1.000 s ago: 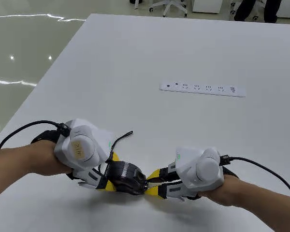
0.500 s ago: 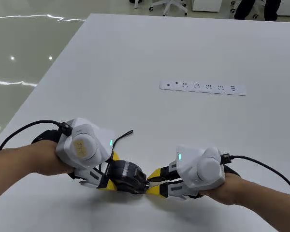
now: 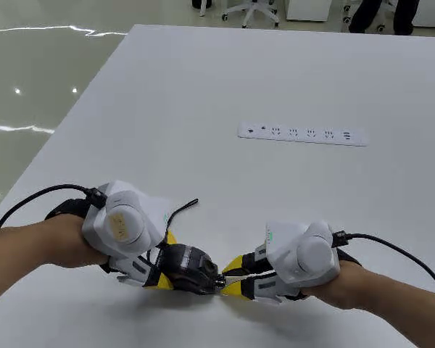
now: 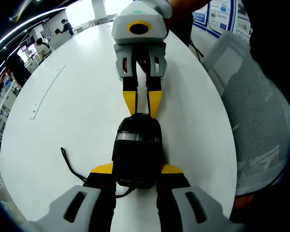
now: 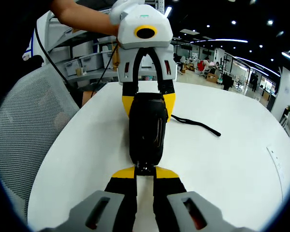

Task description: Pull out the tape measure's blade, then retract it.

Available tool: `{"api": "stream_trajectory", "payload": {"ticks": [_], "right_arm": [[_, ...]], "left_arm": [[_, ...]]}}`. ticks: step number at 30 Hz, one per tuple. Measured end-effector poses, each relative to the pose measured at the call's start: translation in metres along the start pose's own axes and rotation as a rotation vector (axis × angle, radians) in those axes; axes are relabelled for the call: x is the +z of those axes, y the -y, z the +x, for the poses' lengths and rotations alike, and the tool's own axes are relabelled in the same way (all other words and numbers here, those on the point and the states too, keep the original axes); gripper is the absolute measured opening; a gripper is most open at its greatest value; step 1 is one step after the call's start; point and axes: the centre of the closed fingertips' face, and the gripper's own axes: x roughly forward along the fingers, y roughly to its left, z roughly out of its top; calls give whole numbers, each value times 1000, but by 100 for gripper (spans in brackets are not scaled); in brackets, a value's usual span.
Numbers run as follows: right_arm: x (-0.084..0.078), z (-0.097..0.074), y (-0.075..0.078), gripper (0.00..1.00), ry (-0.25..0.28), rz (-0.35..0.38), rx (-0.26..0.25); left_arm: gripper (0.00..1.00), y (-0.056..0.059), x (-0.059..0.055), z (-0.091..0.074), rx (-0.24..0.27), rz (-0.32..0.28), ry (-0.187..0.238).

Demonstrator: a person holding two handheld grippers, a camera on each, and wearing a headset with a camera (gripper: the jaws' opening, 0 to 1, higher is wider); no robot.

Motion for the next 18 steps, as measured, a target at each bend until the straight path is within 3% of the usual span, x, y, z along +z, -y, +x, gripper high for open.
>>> {"api": "stream_trajectory", "payload": {"ticks": [18], "right_arm": [[-4,-8,0,10,-13,-11,3]], "left_arm": [[26,0,-1,-1,5,-3,1]]}}
